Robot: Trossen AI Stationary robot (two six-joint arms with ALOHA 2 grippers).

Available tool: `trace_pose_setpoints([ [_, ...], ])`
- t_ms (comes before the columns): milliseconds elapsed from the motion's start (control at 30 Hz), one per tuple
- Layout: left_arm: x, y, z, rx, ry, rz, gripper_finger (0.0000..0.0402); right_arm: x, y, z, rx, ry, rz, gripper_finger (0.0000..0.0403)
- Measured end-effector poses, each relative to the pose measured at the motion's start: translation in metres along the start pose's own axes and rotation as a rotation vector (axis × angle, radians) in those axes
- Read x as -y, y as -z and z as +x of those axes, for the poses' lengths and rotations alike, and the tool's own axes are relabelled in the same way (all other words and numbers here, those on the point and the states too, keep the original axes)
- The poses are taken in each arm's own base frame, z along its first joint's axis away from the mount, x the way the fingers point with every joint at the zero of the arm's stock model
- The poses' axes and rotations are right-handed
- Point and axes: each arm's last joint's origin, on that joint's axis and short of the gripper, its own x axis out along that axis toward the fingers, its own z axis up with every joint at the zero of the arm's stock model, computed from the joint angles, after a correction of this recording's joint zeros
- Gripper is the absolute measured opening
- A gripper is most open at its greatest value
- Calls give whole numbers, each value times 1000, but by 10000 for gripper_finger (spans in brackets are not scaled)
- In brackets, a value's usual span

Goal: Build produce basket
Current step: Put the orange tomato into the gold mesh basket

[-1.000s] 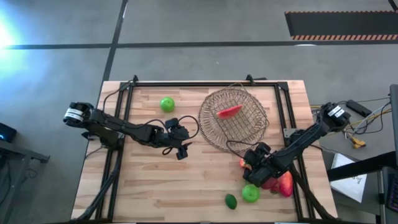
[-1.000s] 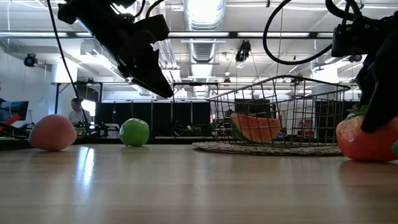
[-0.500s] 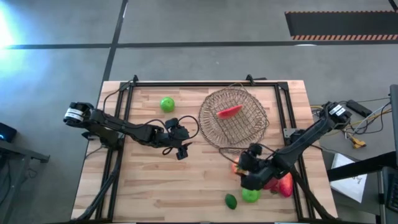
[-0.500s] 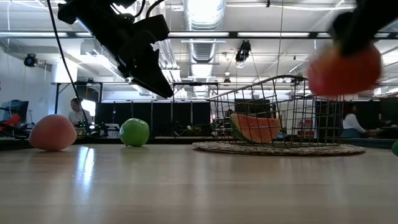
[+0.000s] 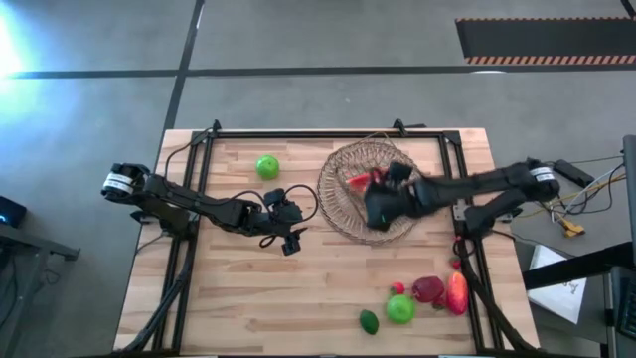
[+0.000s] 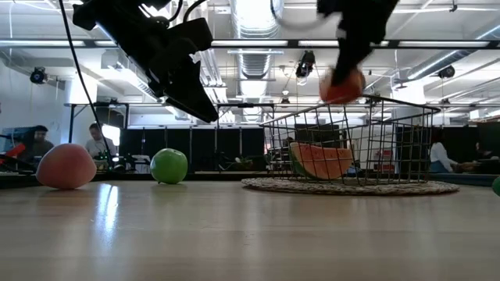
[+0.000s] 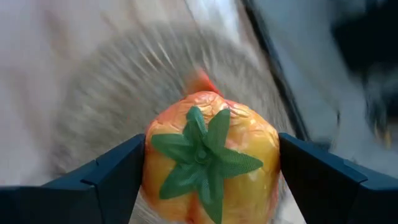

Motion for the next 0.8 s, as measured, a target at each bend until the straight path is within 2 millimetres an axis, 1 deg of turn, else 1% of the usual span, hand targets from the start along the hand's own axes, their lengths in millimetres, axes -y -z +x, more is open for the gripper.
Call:
trace_pose_setpoints([
  [67, 0, 0, 0, 0, 0, 0, 231, 19, 4, 25, -79, -35, 57, 327],
  [133, 0, 0, 0, 0, 0, -1, 231, 32, 11, 49, -129, -122, 113, 327],
  [233, 0, 0, 0, 0, 0, -1, 231, 44, 20, 79, -128, -246, 200, 327],
  [300, 0, 0, 0, 1, 1, -1, 231, 50, 27, 96, -126, -267, 242, 327],
  [367, 0, 0, 0, 3, 1, -3, 231, 54, 34, 108, -127, -263, 266, 327],
  [567, 1, -3, 0, 28, 8, -14, 231, 60, 40, 124, -74, -244, 321, 329],
  [800, 1, -4, 0, 39, 12, -20, 231, 59, 45, 130, -50, -220, 335, 345],
])
